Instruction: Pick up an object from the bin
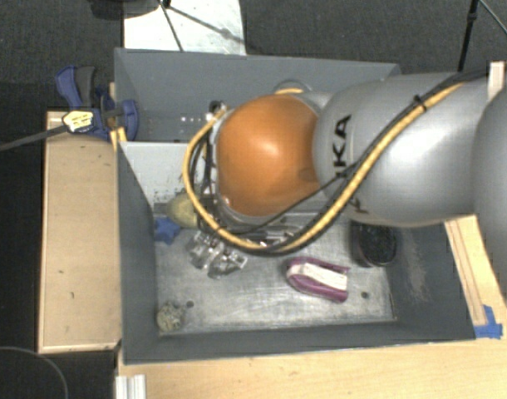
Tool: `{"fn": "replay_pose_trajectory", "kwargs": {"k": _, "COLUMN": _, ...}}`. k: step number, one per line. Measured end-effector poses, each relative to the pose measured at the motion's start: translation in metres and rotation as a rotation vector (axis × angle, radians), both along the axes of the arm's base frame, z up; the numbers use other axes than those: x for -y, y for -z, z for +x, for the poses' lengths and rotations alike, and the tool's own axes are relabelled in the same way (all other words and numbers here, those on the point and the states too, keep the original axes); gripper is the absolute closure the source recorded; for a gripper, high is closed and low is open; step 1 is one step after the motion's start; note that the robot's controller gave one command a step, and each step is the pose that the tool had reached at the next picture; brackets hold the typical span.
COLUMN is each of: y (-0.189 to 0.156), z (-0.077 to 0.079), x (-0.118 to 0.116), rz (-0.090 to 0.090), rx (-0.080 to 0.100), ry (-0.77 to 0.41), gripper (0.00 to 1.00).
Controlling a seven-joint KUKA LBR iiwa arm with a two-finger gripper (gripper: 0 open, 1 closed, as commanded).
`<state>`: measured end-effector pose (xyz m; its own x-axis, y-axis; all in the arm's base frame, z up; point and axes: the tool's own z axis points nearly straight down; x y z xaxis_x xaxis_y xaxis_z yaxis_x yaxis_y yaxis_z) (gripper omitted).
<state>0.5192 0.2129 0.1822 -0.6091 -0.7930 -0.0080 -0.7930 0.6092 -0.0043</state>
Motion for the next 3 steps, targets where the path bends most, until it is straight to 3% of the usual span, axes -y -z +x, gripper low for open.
{"fn": "replay_pose_trajectory", "kwargs": {"k": 1, "y": -0.029, "z": -0.007, "x": 0.001, "rz": 0.000, "rx": -0.001, "ry": -0.044, "gripper": 1.00}}
{"fn": "replay_pose_trajectory", "kwargs": {"k": 2, "y": 0.028, "z": -0.013, "x": 0.003, "rz": -0.003, "rx": -0.012, "ry": 0.020, "gripper": 1.00}}
{"fn": "replay_pose_trajectory", "kwargs": {"k": 3, "y": -0.054, "z": -0.006, "x": -0.005, "rz": 0.002, "rx": 0.002, "ry": 0.004, "gripper": 1.00}}
